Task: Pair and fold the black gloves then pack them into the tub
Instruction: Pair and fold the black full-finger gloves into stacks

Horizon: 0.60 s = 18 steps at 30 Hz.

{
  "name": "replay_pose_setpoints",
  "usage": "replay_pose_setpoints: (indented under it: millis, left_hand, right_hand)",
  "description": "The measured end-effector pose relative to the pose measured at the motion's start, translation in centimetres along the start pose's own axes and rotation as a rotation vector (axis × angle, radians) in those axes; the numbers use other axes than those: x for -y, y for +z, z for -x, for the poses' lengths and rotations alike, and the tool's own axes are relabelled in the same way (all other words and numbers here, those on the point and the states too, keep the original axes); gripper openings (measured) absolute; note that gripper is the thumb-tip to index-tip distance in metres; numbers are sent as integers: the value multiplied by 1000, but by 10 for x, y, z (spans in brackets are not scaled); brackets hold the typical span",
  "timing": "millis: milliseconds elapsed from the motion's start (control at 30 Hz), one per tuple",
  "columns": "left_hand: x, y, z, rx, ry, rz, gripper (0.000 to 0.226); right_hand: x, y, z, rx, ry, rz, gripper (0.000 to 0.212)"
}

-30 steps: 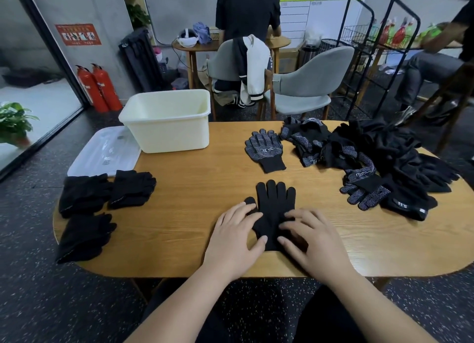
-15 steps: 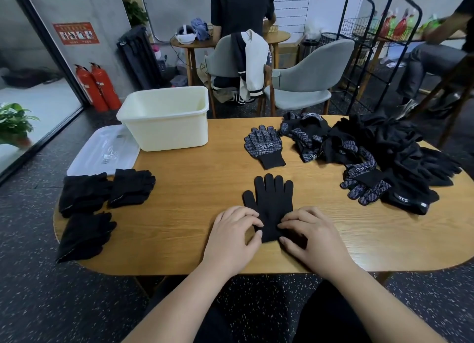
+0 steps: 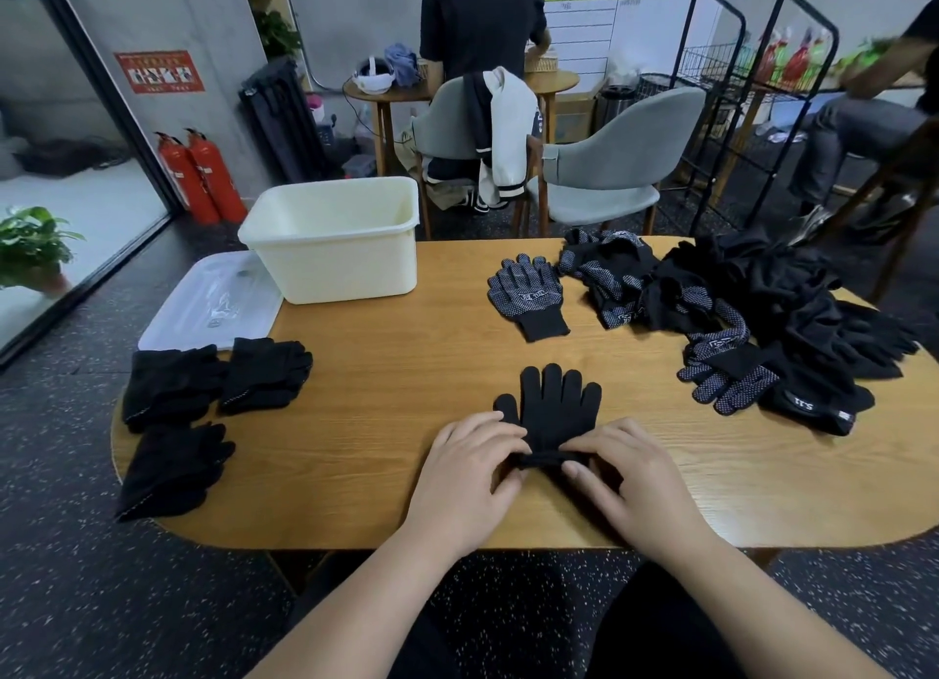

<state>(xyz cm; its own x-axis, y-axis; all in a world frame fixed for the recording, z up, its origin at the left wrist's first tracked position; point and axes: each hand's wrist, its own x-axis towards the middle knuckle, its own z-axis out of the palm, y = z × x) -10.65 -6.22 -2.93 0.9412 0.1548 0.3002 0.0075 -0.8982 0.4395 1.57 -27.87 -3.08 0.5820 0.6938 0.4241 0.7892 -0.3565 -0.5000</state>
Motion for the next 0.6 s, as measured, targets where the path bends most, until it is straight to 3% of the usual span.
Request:
replay_pose_setpoints:
  millis: [167,300,367,600]
  left_hand:
    - [1,-1,0,-53,-25,25,24]
    - [-3,-4,1,-35,-123,74,44]
    - [-3,-5,1,8,-156,105,49]
    - [-3,-7,1,-4,-280,283,53]
  right_hand:
    - [4,-1,-2,44,-33,49,51]
    - [1,1,-2,-5,3,8,12]
    - [1,-1,-1,-15,94,-94,18]
    - [-5,-1,-6,29,287,-261,10]
